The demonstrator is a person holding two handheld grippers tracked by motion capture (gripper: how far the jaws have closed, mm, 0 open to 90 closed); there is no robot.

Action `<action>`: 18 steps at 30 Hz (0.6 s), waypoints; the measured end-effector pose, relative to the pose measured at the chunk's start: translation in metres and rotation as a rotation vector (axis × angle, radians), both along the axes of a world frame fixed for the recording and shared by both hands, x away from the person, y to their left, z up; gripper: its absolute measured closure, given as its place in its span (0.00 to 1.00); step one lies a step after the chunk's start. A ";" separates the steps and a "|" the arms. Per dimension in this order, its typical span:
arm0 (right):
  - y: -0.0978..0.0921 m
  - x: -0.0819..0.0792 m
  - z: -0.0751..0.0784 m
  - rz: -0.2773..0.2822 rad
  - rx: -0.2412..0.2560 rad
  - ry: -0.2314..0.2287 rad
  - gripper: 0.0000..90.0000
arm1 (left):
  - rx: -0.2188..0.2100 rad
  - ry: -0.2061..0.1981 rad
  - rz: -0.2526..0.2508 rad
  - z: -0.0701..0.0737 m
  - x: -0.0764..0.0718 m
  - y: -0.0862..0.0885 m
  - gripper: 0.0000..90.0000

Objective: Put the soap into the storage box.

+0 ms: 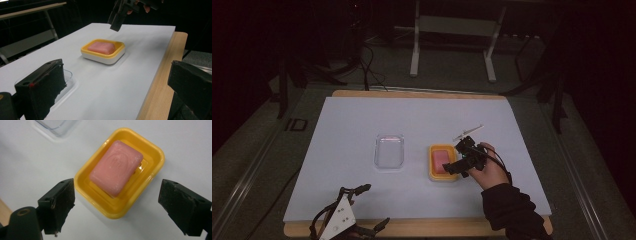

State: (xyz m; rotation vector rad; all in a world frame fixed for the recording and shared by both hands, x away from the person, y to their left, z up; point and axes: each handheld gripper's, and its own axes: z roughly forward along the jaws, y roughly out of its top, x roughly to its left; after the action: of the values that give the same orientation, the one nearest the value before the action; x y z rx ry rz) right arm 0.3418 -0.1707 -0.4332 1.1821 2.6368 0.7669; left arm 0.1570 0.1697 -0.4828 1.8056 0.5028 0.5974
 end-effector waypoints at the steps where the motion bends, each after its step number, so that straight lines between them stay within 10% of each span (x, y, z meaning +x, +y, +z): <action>1: -0.002 -0.002 0.000 0.004 0.012 -0.010 0.15 | 0.003 0.000 0.001 0.000 0.000 0.000 0.02; 18: -0.043 -0.031 -0.014 0.077 0.042 -0.065 0.15 | 0.004 0.000 0.002 0.000 0.000 0.000 0.02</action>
State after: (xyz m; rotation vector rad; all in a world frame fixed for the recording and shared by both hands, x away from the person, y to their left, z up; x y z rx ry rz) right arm 0.3104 -0.2142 -0.4470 1.0524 2.6383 0.8626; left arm 0.1568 0.1693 -0.4828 1.8093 0.5032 0.6006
